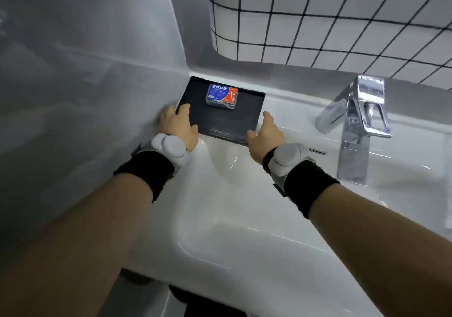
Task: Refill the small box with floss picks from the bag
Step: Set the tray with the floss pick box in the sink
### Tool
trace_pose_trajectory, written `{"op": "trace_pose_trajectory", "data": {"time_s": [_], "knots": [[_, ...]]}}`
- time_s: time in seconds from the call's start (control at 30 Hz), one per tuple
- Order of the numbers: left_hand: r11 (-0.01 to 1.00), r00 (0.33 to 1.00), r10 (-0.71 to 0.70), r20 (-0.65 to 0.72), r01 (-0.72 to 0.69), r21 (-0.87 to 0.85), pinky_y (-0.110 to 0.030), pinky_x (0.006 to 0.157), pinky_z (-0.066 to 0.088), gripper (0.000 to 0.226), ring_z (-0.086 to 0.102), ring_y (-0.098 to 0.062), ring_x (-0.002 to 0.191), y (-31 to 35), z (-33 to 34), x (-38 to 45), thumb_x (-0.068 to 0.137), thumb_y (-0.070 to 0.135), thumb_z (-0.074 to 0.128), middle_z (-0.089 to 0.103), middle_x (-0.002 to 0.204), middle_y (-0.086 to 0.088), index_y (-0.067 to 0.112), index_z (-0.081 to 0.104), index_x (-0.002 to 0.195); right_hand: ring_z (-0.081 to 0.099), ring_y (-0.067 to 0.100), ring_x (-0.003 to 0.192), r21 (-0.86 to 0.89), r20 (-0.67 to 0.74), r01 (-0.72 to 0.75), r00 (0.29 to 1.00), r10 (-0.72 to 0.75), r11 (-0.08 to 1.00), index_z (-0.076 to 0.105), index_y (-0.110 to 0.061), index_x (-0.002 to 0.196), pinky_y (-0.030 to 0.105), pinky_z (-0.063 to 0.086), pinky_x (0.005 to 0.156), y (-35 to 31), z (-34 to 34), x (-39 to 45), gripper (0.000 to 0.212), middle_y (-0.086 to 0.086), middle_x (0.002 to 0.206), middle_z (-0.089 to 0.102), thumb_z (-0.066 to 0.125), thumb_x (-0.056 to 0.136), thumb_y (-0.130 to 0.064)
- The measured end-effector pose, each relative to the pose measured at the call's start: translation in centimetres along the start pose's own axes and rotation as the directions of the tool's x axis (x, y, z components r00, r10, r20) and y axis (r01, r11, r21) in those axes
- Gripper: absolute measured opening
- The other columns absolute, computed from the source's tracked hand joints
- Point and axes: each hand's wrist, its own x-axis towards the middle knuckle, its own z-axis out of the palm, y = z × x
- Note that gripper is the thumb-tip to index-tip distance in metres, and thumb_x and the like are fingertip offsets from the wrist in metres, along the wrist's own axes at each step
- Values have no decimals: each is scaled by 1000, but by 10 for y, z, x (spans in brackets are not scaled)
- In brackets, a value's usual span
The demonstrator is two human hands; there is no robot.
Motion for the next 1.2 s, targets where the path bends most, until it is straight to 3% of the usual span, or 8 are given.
{"op": "trace_pose_trajectory", "data": {"time_s": [0.17,0.27,0.37,0.53,0.77,0.87,1.0,1.2], "knots": [[999,1000,6,19,-7,41,-48,104,36,52,32,-39,131,-8,15,9,92,21,54,37,141,-19,15,35,141,51,24,79,-30,13,-28,1000,29,999,23,-24,145,35,50,74,5,12,13,55,9,110,64,44,95,-15],[997,999,5,-36,-2,73,-45,101,35,48,33,-39,128,-10,17,8,92,12,51,43,138,-20,14,40,139,45,15,68,110,5,-57,998,57,992,33,-28,139,26,45,61,12,16,9,45,12,102,60,38,97,-13],[998,998,8,-58,-4,64,-43,92,40,52,42,-41,116,-15,17,3,86,0,50,56,120,-22,14,43,136,54,20,77,132,-16,-50,998,52,990,28,-26,143,28,43,63,20,20,-2,55,9,100,58,41,92,-8],[1000,1000,11,5,-11,-1,-38,75,46,53,51,-35,92,-16,17,-31,76,-8,51,54,109,-18,14,44,123,53,28,86,97,-29,-81,996,84,992,22,-26,147,31,43,73,50,16,-43,65,13,110,63,42,89,-5],[998,986,68,155,-66,-17,-39,71,46,51,48,-33,84,21,28,-98,78,-3,49,49,114,-19,14,38,125,54,32,92,-105,77,-100,991,108,989,9,-21,150,36,44,79,105,-16,-102,76,17,115,57,43,86,1],[994,979,103,174,-98,-37,-41,75,48,49,53,-37,88,39,41,-123,79,-4,49,49,115,-20,14,40,124,53,32,94,-90,68,-96,992,103,991,8,-20,151,35,42,79,130,-33,-121,76,17,120,54,42,87,1],[993,969,117,218,-107,-56,-40,77,49,44,50,-34,84,63,62,-149,79,-5,48,45,117,-18,14,45,119,54,31,84,-66,36,-109,993,111,992,12,-20,149,39,46,76,162,-54,-137,73,13,100,57,40,86,2],[990,938,139,317,-127,-58,-37,78,50,39,52,-34,82,92,103,-161,80,-3,47,43,116,-17,16,51,113,59,32,85,-109,38,-196,979,201,975,13,-24,147,38,50,76,212,-68,-136,73,12,105,62,43,85,0]]}}
